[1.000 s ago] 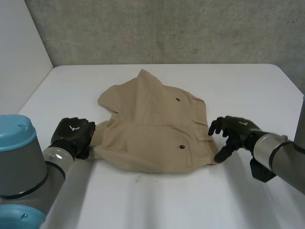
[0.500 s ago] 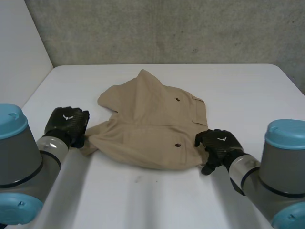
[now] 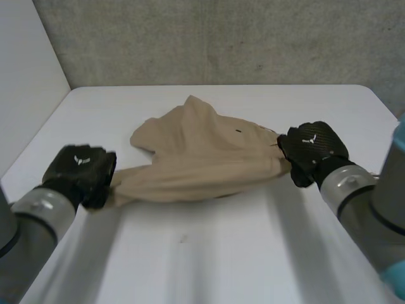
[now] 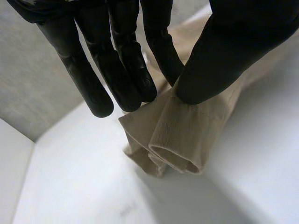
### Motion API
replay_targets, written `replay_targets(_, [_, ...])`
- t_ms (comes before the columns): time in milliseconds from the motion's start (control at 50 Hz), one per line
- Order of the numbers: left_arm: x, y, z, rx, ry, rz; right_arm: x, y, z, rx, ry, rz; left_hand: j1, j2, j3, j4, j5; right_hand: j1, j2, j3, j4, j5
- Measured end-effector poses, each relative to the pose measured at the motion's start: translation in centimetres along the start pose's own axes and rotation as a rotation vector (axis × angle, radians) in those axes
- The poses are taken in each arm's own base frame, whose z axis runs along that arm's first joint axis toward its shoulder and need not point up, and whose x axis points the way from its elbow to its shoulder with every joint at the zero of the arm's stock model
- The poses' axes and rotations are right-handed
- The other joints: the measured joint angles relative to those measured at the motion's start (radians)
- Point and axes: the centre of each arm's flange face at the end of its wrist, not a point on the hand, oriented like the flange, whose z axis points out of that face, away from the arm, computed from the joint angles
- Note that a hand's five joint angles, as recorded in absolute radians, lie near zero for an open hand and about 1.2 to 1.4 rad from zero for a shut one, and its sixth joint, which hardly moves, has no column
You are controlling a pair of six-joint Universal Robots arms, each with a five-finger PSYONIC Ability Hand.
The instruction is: Fold the shorts.
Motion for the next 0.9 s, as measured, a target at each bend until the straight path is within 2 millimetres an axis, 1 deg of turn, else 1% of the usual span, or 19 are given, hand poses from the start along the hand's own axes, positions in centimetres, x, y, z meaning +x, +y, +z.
replay_targets(180, [2.1,2.6,-6.4,-0.275,0.279,0.042,0.4,0.8,-5.7,-0.281,-0.204,-0.287,0.0,0.0,0.0,0.0,0.0,0.0,0.0,0.016,0.001,0.0])
replay_targets(220, [2.5,2.7,-7.4,-0.305,0.344,0.034,0.9,1.1,-6.2,-0.321,-0.226,-0.312,0.0,0.0,0.0,0.0,0.0,0.0,0.0,0.016,0.001,0.0])
replay_targets(280, [2.7,2.7,-7.5,-0.302,0.38,0.025,1.2,1.5,-6.2,-0.34,-0.24,-0.316,0.0,0.0,0.0,0.0,0.0,0.0,0.0,0.016,0.001,0.0])
replay_targets(340, [2.9,2.6,-6.8,-0.27,0.386,0.021,1.2,2.1,-5.7,-0.344,-0.251,-0.308,0.0,0.0,0.0,0.0,0.0,0.0,0.0,0.016,0.001,0.002])
replay_targets(440, [2.8,2.2,-2.1,-0.17,0.323,0.033,0.1,3.6,-2.2,-0.33,-0.244,-0.279,0.0,0.001,0.0,0.0,0.0,0.01,0.0,0.016,0.001,0.019])
replay_targets(520, [2.1,0.9,2.2,-0.104,0.232,0.049,0.2,2.3,0.8,-0.25,-0.142,-0.28,0.0,0.001,0.001,0.0,0.0,0.011,0.0,0.016,0.003,0.02])
replay_targets(560, [1.4,-0.6,4.6,-0.057,0.169,0.059,0.6,1.2,1.9,-0.204,-0.087,-0.281,0.0,0.002,0.001,0.0,0.0,0.01,0.0,0.016,0.003,0.02])
replay_targets(600, [0.6,-2.3,6.3,-0.003,0.111,0.064,1.7,-1.4,3.4,-0.105,0.018,-0.277,0.0,0.002,0.001,0.0,0.0,0.01,0.0,0.016,0.003,0.02])
replay_targets(640, [-0.4,-4.6,8.3,0.066,0.035,0.066,3.2,-4.4,4.4,0.014,0.127,-0.264,0.0,0.002,0.001,0.0,0.0,0.01,0.0,0.016,0.003,0.021])
replay_targets(660, [-1.1,-6.1,9.6,0.115,-0.018,0.065,4.5,-6.8,4.9,0.117,0.211,-0.248,0.0,0.002,0.001,0.0,0.0,0.01,0.0,0.016,0.003,0.021])
replay_targets(700, [-2.0,-8.3,10.6,0.191,-0.082,0.057,6.0,-9.8,5.0,0.249,0.311,-0.224,0.0,0.002,0.001,0.0,0.0,0.01,0.0,0.016,0.003,0.021])
replay_targets(720, [-3.1,-11.0,10.8,0.294,-0.145,0.041,7.2,-12.0,4.7,0.352,0.384,-0.204,0.0,0.002,0.001,0.0,0.0,0.011,0.001,0.016,0.003,0.021])
replay_targets(740, [-3.8,-12.5,10.6,0.356,-0.18,0.031,7.5,-12.7,4.6,0.385,0.406,-0.198,0.0,0.002,0.001,0.001,0.0,0.011,0.001,0.016,0.003,0.021])
replay_targets(760, [-3.8,-12.5,10.6,0.356,-0.18,0.031,7.5,-12.7,4.6,0.385,0.406,-0.198,0.0,0.002,0.001,0.001,0.0,0.011,0.001,0.016,0.003,0.021])
replay_targets(780, [-5.6,-16.8,9.2,0.546,-0.274,-0.001,9.4,-16.1,3.3,0.563,0.522,-0.165,0.0,0.002,0.001,0.001,0.0,0.011,0.002,0.016,0.003,0.021])
replay_targets(800, [-6.8,-19.6,7.5,0.682,-0.334,-0.025,10.3,-17.8,2.4,0.656,0.581,-0.148,0.0,0.002,0.001,0.001,0.0,0.011,0.002,0.016,0.003,0.021])
replay_targets(820, [-7.2,-20.5,6.8,0.727,-0.352,-0.033,10.5,-18.1,2.2,0.673,0.592,-0.145,0.0,0.002,0.001,0.001,0.0,0.011,0.002,0.016,0.003,0.021])
replay_targets(860, [-8.4,-23.6,3.4,0.907,-0.418,-0.062,11.5,-20.0,0.4,0.787,0.66,-0.127,0.0,0.002,0.001,0.001,0.0,0.011,0.002,0.016,0.003,0.021])
replay_targets(900, [-8.9,-25.0,0.5,1.015,-0.449,-0.08,11.8,-20.8,-0.6,0.828,0.68,-0.121,0.0,0.002,0.001,0.001,0.0,0.011,0.002,0.016,0.003,0.022])
